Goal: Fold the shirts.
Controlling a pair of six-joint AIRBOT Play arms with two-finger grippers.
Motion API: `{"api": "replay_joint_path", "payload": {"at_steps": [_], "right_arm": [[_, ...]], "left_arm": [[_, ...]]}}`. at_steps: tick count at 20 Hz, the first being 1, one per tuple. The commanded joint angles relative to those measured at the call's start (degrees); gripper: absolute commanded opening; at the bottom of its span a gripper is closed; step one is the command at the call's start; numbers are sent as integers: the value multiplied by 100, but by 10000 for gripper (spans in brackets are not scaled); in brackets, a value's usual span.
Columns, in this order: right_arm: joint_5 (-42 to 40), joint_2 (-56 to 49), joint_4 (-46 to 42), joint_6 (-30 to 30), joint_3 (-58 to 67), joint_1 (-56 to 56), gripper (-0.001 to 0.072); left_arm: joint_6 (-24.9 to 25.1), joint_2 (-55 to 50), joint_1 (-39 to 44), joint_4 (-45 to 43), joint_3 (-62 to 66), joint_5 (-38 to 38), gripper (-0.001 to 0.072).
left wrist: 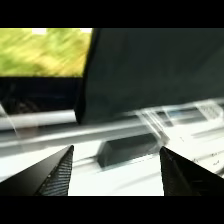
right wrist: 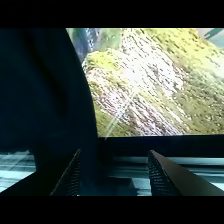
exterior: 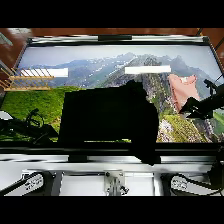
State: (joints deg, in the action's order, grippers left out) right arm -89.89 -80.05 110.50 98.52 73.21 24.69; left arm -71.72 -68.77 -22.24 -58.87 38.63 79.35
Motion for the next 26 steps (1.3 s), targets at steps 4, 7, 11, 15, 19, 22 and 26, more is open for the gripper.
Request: {"api": "replay_joint_path", "payload": {"at_steps": [4,7,11,15,19,22,26], "right_arm": [[87,33,42,13,-85,33,535],[98,33,44,4,-85,31,535],[96,33,46,-11,-85,31,535],[61,33,46,-35,-85,31,535],[92,33,74,-33,-400,31,537],[393,33,361,232,-1266,-210,536],[1703,20,420,549,-2343,-984,534]], "left_arm": [[208,-348,59,26,-179,-531,598],[278,-350,61,-4,-177,-616,598],[273,-448,205,42,-177,-785,598],[264,-715,614,98,-177,-881,593],[-293,-719,704,151,-133,-1180,97],[-286,-717,702,151,68,-953,38],[-291,-708,702,153,435,-577,38]]}}
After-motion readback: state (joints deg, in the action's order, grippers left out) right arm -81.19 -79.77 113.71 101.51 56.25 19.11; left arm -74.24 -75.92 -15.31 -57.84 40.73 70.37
